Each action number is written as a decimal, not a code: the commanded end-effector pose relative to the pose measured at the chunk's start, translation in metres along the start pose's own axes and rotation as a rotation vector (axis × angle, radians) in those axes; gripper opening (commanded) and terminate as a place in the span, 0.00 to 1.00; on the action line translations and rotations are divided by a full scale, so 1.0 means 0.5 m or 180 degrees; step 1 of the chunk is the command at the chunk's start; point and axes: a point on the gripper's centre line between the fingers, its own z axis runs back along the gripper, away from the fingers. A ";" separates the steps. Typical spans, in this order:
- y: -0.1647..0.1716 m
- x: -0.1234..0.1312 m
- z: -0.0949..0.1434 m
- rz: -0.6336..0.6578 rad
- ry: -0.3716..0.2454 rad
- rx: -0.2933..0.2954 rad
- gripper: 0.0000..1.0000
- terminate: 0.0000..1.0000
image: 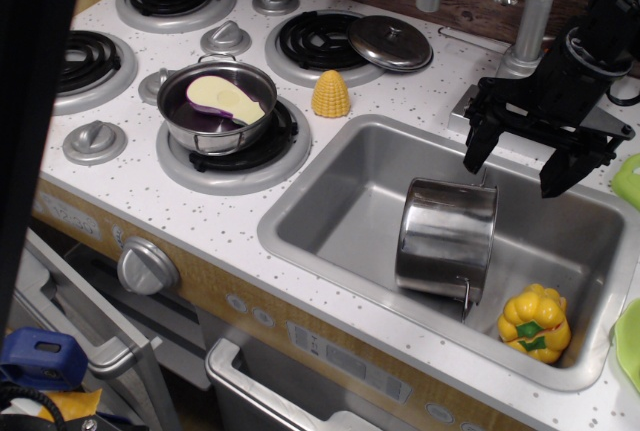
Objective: Flip pot upright in sink
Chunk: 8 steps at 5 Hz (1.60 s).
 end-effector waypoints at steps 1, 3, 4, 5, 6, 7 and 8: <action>0.000 0.000 0.000 0.0000 0.0000 0.0000 1.00 0.00; -0.030 -0.015 -0.017 -0.0005 -0.0277 0.0576 1.00 0.00; -0.034 -0.017 -0.018 -0.0046 -0.0409 0.0831 1.00 0.00; -0.037 -0.018 -0.024 -0.0201 -0.0500 0.1193 1.00 0.00; -0.033 -0.020 -0.032 -0.0273 -0.0557 0.1339 1.00 0.00; -0.025 -0.018 -0.036 -0.0283 -0.0580 0.1336 1.00 0.00; -0.001 -0.012 -0.046 -0.0335 -0.0650 0.1379 1.00 0.00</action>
